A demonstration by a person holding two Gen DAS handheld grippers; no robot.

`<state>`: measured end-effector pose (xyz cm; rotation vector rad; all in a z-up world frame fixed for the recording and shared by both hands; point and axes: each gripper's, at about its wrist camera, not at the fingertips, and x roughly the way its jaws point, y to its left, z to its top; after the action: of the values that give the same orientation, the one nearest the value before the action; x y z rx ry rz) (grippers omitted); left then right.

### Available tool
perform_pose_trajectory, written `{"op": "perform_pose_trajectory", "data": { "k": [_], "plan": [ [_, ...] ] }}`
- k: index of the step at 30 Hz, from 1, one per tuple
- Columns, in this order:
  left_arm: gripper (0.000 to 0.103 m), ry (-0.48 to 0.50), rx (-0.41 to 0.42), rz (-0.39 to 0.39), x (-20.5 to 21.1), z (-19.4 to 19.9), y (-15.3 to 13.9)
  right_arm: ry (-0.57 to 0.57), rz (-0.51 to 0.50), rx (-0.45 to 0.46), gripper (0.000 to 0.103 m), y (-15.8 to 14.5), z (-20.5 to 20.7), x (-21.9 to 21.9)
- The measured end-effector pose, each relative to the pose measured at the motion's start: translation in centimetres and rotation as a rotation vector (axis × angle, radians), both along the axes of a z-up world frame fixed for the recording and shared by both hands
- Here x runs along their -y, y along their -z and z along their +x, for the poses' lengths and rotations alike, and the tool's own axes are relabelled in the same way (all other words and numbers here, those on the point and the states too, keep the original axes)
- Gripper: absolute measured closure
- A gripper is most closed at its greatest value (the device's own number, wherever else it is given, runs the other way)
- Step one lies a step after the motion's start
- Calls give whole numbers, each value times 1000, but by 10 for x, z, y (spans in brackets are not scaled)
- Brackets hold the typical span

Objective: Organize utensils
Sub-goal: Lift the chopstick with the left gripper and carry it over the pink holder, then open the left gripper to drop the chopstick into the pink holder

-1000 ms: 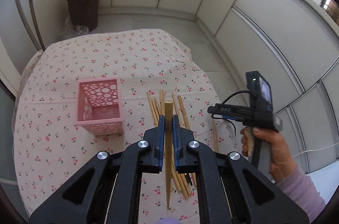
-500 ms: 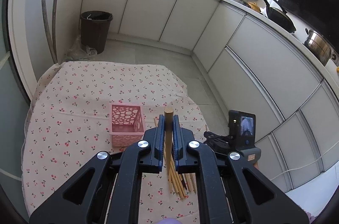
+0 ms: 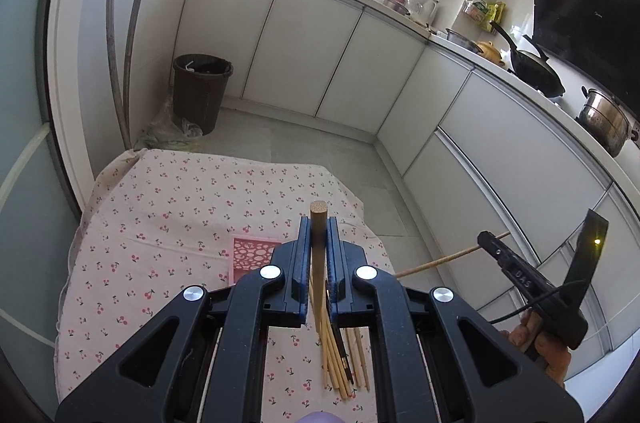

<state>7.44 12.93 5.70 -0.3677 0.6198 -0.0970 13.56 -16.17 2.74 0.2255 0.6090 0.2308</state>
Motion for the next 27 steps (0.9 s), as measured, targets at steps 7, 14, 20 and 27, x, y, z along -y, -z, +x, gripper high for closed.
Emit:
{"op": "perform_pose_trajectory", "data": {
  "k": [7,14,20,27],
  "plan": [
    [96,-73,58,5,-17,9,-31,-48,135,87,98,-51,17,-15],
    [96,-143,70,30,-33,29,-42,-105,209,130,98,-77,25,-35],
    [95,-166,9,23,-44,57,2,-121,205,87,98,-56,43,-63],
    [81,-201,-55,-46,-63,56,20,-128,205,50,98,-35,56,-84]
  ]
}}
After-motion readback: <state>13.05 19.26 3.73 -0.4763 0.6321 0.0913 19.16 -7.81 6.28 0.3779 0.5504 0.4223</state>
